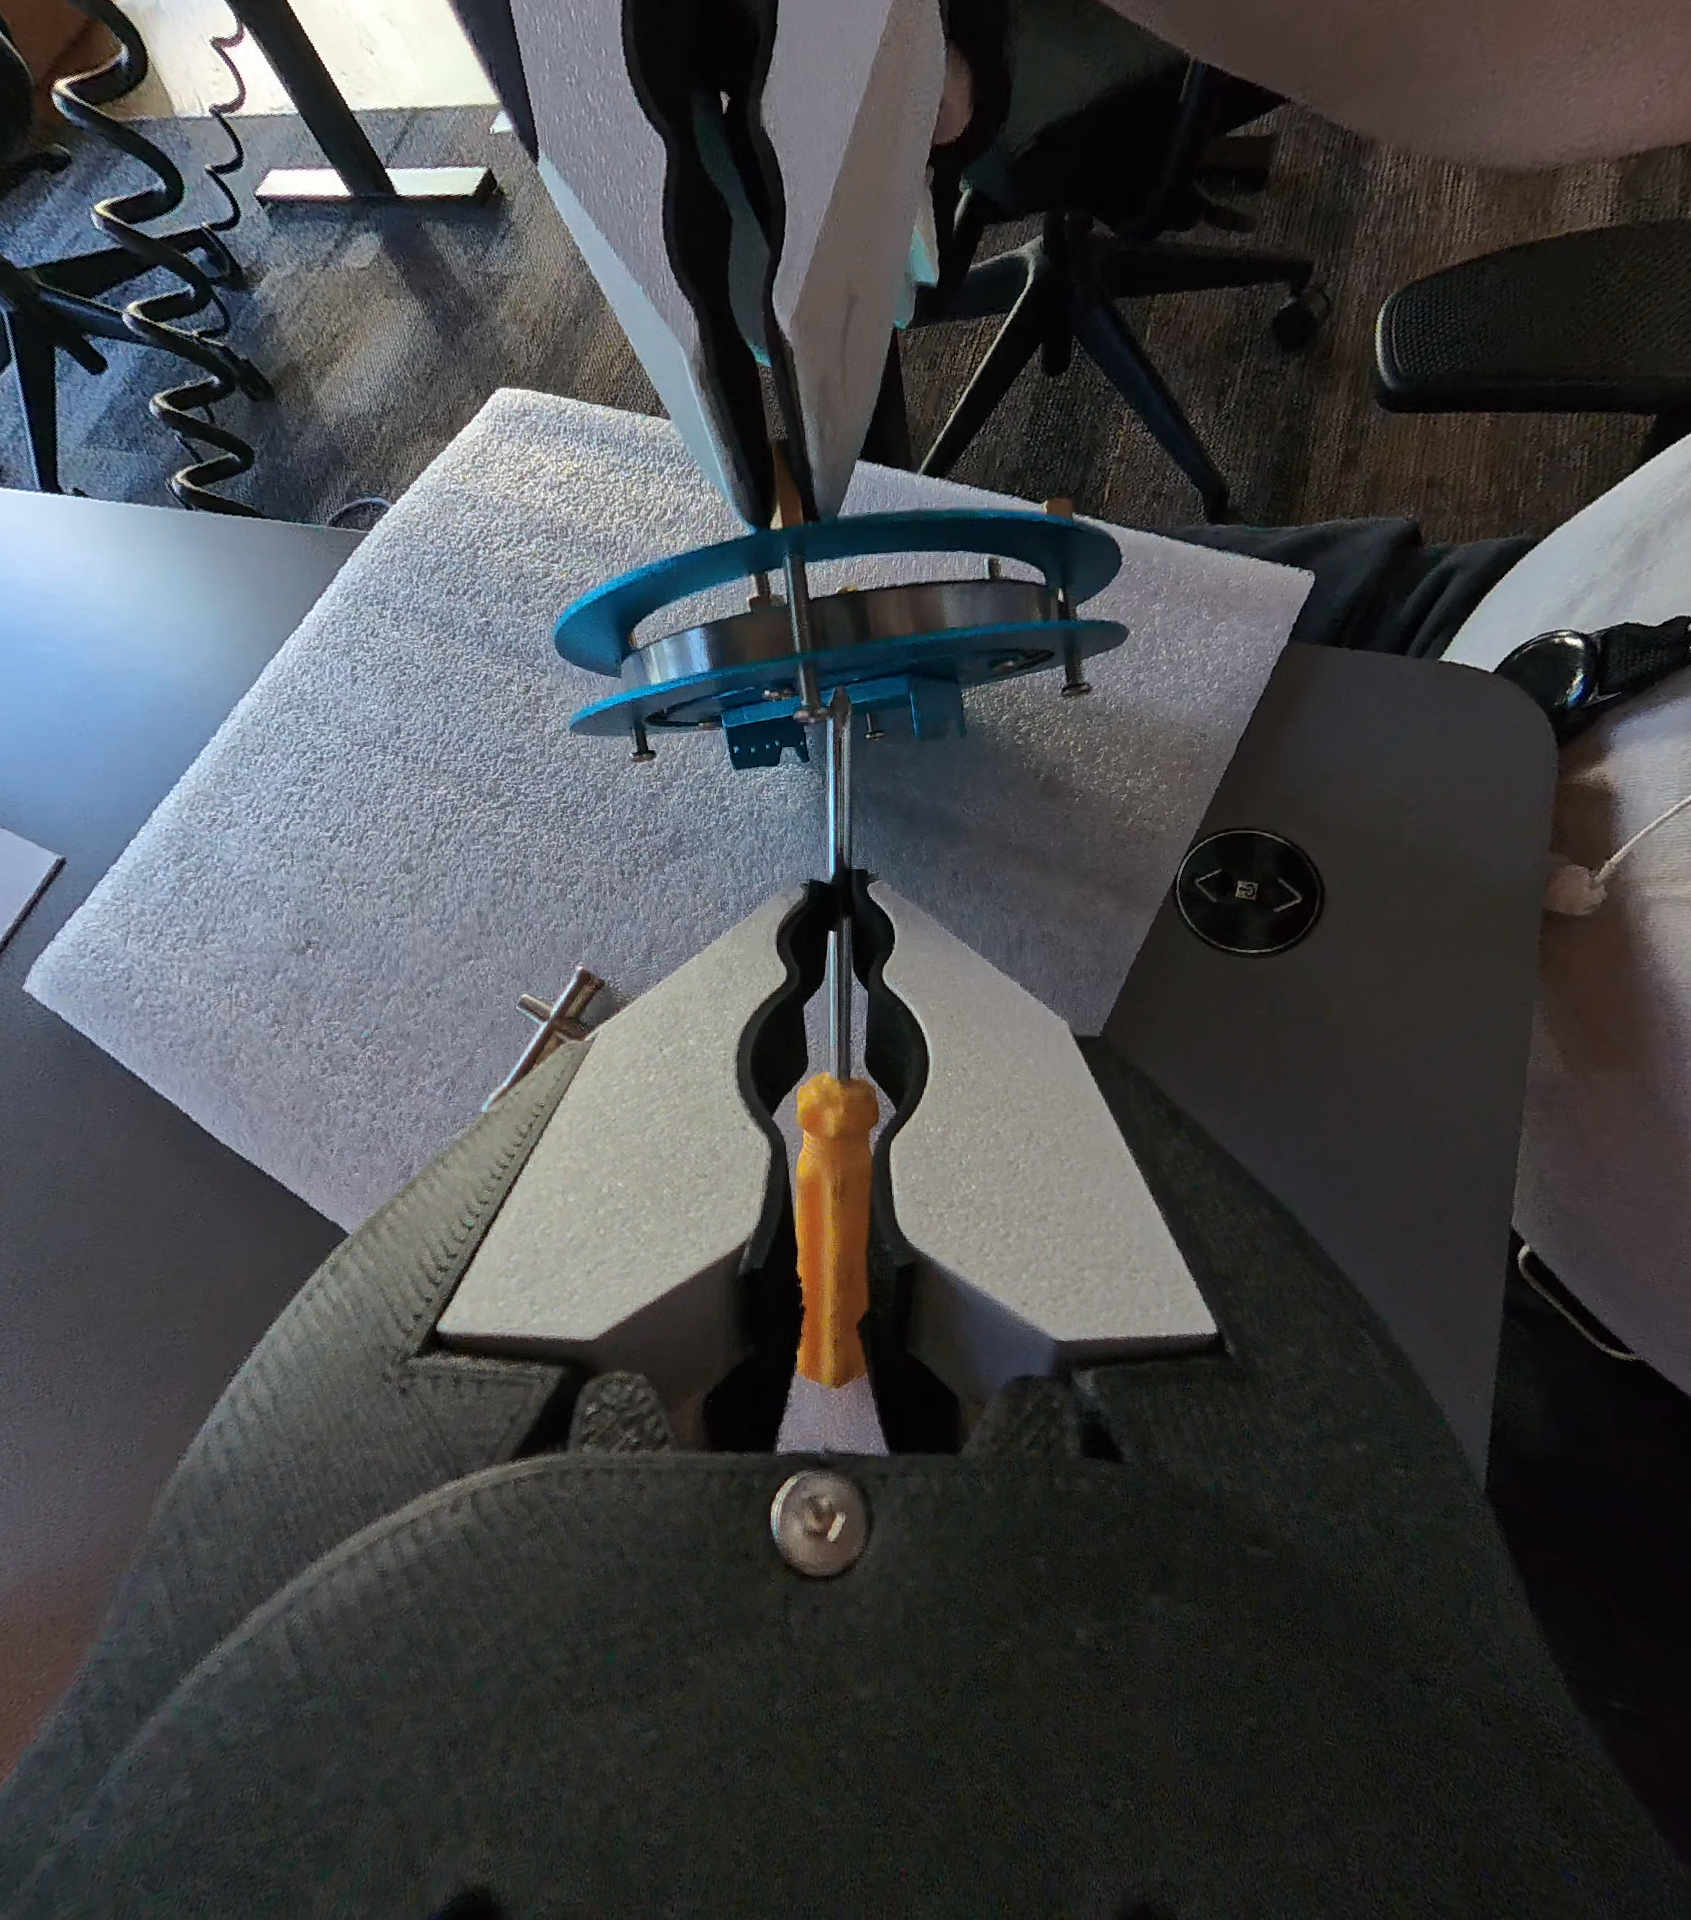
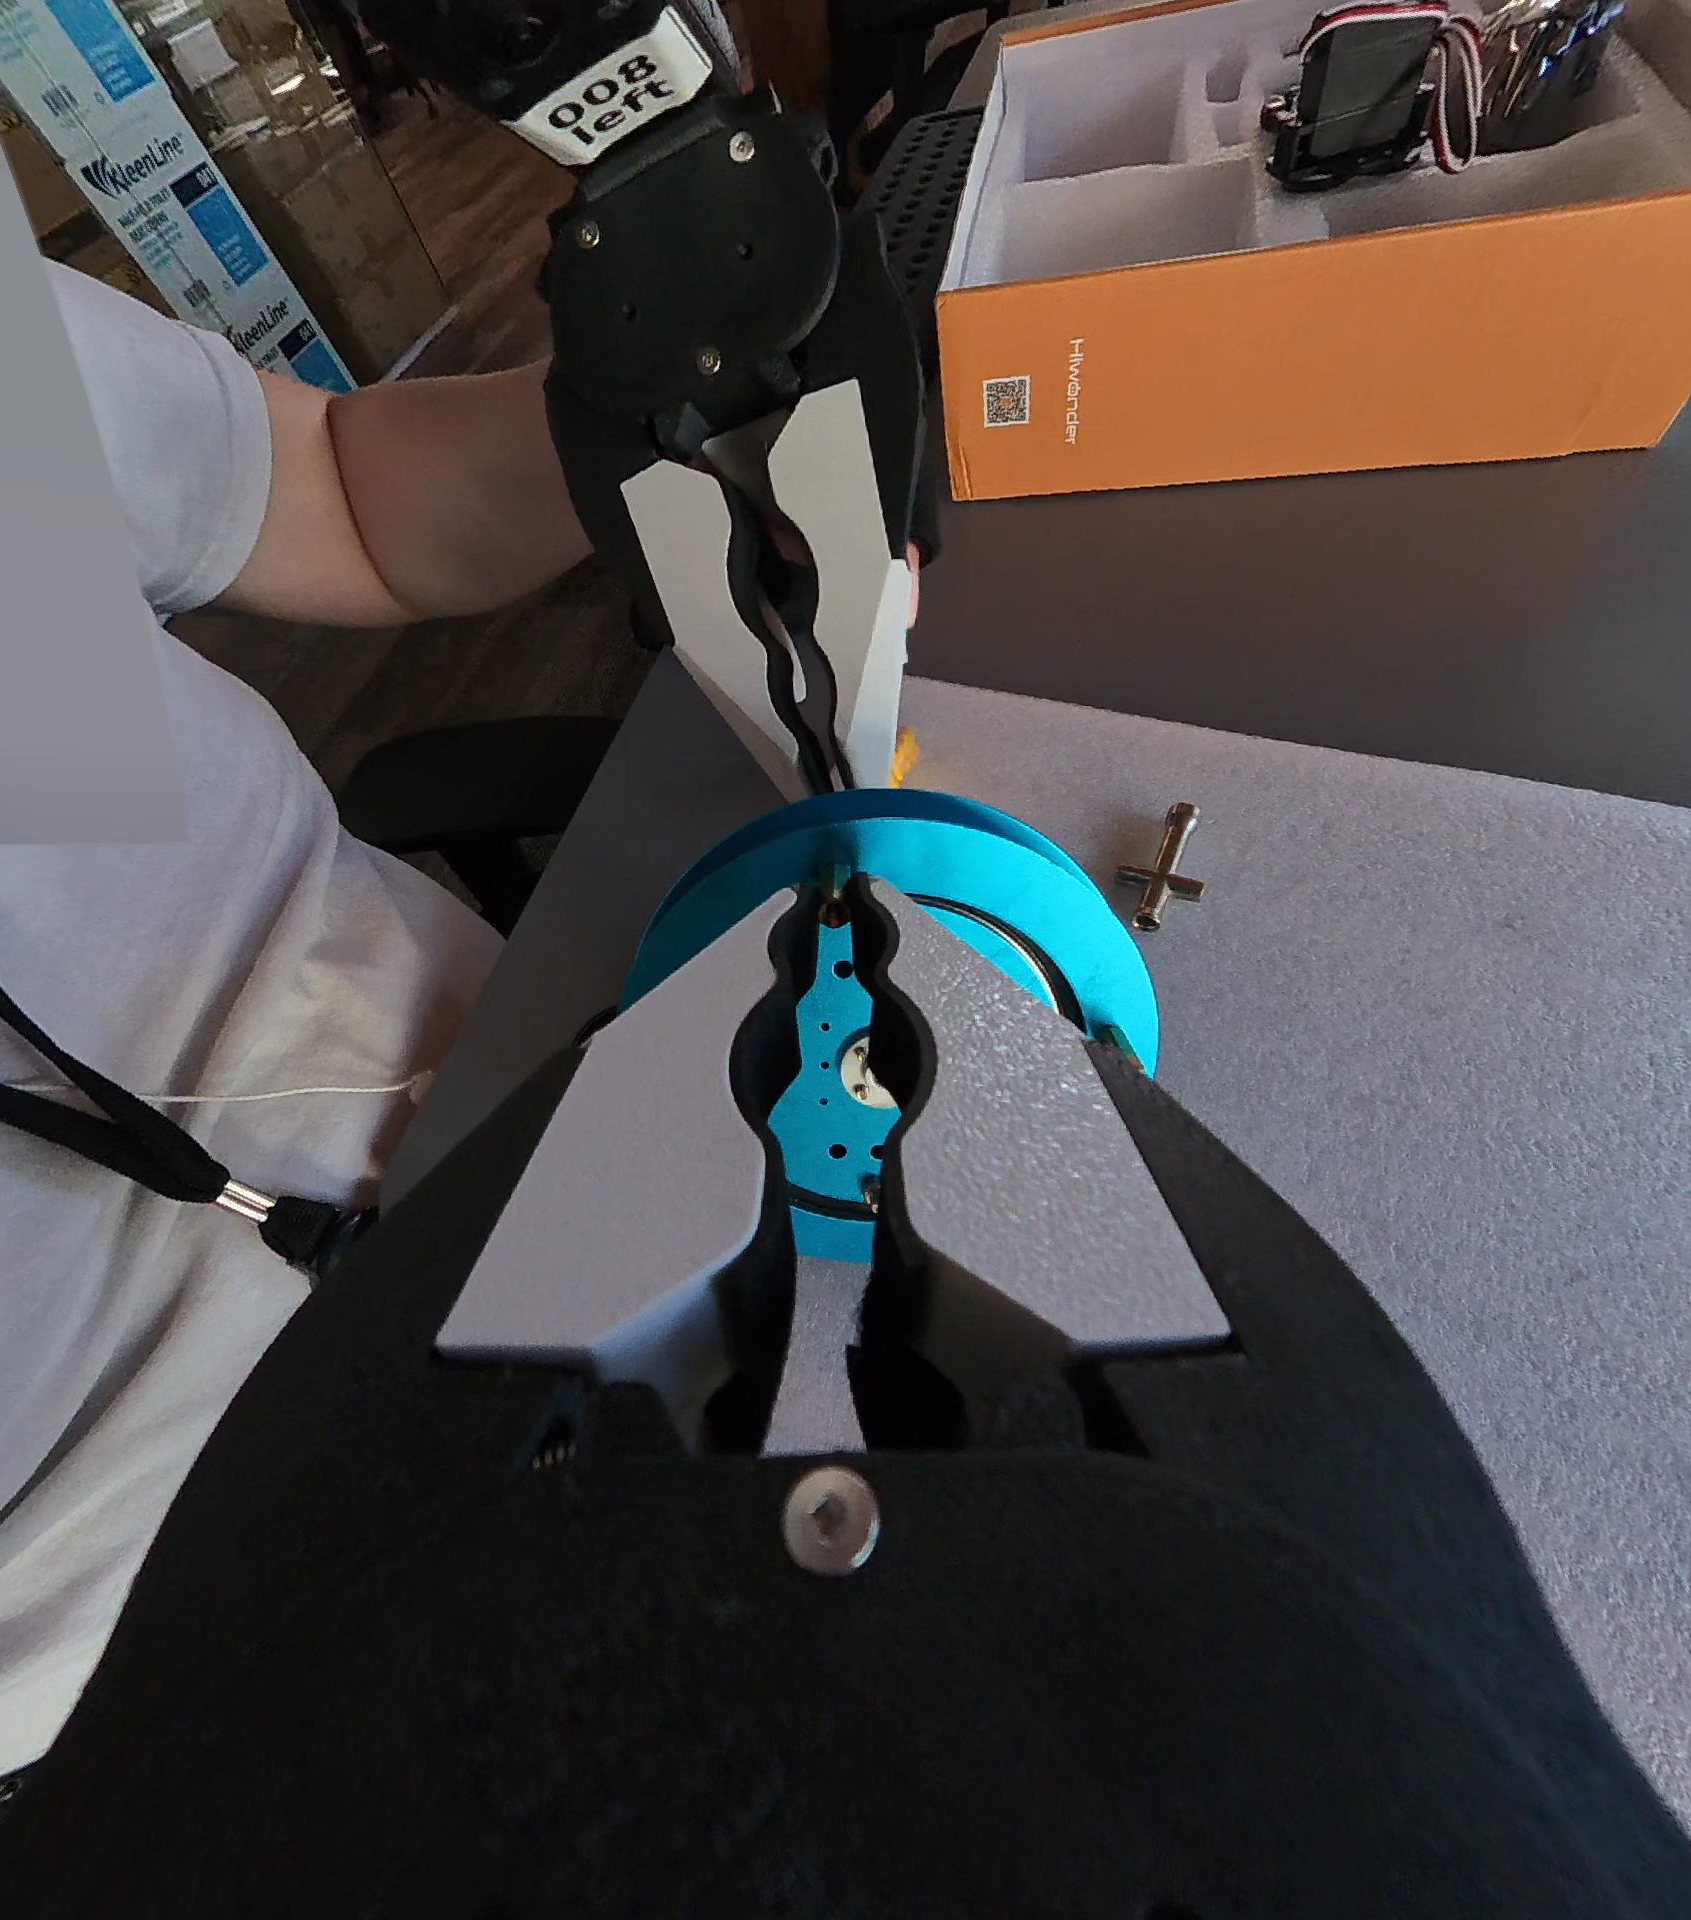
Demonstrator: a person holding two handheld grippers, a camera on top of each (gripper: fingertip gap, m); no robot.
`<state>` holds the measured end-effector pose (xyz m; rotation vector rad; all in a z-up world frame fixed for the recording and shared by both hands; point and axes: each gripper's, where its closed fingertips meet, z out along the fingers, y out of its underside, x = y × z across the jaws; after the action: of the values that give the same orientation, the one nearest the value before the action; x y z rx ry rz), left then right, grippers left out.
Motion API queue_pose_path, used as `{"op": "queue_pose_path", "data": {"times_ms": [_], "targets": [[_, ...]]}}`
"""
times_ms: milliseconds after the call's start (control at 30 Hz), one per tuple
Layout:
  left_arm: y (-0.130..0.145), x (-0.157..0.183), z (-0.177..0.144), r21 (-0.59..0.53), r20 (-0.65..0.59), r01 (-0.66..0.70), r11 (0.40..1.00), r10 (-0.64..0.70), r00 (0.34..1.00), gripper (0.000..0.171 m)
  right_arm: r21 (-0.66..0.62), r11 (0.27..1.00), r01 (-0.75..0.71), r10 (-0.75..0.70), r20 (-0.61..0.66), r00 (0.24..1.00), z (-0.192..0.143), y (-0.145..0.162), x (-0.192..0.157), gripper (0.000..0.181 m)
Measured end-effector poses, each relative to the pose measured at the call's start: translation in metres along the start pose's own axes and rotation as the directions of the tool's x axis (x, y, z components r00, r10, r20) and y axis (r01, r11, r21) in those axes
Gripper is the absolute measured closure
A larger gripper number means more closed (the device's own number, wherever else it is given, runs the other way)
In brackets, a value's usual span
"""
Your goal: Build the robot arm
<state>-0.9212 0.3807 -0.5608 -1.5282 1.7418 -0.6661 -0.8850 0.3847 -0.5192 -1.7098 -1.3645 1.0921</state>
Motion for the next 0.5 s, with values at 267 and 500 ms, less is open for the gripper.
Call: {"op": "queue_pose_path", "data": {"times_ms": [267, 500], "targets": [[0.0044, -0.0033, -0.0014, 0.005, 0.020, 0.020, 1.000, -0.020, 1.000, 0.169, -0.004, 1.000, 0.000, 0.000, -0.001, 1.000, -0.0007, -0.0004, 0.0006, 0.177], [0.0048, -0.0045, -0.0037, 0.018, 0.019, 0.028, 0.999, -0.028, 0.999, 0.169, -0.010, 1.000, 0.003, -0.003, 0.009, 1.000, 0.0013, -0.0003, -0.0011, 0.177]]}}
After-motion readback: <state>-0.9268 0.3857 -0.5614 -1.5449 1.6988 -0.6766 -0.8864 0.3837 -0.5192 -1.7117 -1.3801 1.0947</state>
